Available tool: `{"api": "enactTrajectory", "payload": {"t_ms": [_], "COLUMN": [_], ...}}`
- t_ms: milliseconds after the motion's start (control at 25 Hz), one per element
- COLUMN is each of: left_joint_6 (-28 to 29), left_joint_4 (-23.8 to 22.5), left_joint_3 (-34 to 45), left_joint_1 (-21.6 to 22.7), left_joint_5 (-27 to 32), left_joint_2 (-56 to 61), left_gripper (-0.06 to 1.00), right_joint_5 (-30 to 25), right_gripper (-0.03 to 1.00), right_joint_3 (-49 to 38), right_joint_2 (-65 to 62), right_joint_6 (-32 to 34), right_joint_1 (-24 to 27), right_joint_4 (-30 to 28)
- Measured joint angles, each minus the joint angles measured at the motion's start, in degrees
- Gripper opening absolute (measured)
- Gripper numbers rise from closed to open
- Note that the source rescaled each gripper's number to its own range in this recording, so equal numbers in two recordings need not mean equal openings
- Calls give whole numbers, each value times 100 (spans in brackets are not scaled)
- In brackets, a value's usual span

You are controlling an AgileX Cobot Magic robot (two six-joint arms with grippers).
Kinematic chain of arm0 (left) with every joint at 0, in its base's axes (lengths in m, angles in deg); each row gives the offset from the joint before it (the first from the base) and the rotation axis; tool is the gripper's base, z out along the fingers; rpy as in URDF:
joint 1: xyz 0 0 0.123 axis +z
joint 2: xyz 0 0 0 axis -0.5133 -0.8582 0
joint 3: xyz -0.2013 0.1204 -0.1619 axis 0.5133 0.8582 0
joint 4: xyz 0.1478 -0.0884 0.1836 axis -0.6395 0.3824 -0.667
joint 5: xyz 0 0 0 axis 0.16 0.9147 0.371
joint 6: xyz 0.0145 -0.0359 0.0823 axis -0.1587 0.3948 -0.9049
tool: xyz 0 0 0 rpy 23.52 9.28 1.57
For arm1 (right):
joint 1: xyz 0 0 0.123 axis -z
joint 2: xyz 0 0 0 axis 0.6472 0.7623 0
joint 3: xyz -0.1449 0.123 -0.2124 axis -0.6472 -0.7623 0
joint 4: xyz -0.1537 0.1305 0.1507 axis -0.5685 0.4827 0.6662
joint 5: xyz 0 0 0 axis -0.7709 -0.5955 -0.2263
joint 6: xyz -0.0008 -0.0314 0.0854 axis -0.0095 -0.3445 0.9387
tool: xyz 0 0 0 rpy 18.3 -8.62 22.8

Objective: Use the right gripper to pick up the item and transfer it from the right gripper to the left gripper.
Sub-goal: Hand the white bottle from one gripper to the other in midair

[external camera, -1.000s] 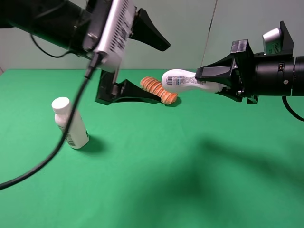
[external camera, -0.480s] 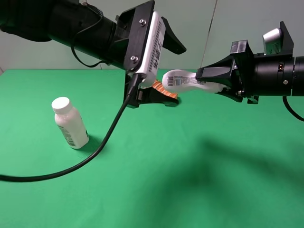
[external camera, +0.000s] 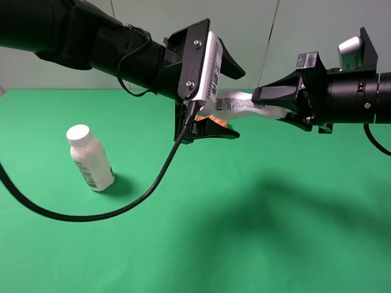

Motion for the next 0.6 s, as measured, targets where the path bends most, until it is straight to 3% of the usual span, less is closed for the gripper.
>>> {"api": "enactTrajectory", "payload": {"t_ms": [320, 600], "left_joint_6": [-461, -943], "left_joint_4": [101, 787], "left_joint_3": [-108, -197], "left_joint_1": [-329, -437], "left_joint_5": [-456, -713], "left_joint_2": [-230, -436], "left_gripper": [94, 94], "right_joint_5": [5, 15], "right_gripper": [4, 4], "right_joint_3": [0, 0], "right_joint_2": [0, 0], "right_joint_6": [-5, -5], "right_joint_1": [0, 0], "right_joint_4": [-72, -149]}}
